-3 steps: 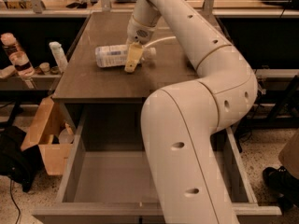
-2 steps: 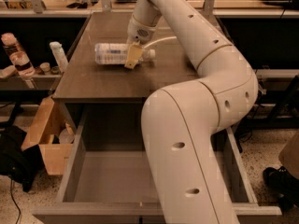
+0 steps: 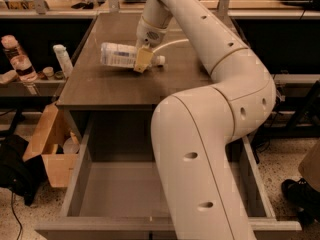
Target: Place blue plastic bottle into top drawer
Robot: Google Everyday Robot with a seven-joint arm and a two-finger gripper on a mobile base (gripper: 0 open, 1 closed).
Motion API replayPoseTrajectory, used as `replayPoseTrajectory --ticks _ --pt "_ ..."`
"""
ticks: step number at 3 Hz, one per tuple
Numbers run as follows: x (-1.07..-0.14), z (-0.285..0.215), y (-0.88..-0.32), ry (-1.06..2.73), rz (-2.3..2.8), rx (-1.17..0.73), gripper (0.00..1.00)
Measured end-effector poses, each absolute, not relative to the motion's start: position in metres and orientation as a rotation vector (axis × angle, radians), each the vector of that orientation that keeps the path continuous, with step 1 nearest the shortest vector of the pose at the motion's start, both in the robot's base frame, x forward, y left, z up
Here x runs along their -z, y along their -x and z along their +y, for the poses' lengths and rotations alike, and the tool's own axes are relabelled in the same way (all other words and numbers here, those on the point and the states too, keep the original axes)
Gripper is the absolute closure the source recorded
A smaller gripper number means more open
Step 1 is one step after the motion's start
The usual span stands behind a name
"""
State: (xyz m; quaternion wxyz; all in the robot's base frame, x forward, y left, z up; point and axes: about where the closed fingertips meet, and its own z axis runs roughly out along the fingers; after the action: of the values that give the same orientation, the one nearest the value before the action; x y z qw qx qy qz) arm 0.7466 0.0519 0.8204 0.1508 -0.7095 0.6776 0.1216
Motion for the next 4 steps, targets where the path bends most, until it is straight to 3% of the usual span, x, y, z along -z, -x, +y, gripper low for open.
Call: replayPoseTrajectory --ticks 4 --pt "-0.877 0.035 -0.723 2.043 1.828 -0.278 1.0"
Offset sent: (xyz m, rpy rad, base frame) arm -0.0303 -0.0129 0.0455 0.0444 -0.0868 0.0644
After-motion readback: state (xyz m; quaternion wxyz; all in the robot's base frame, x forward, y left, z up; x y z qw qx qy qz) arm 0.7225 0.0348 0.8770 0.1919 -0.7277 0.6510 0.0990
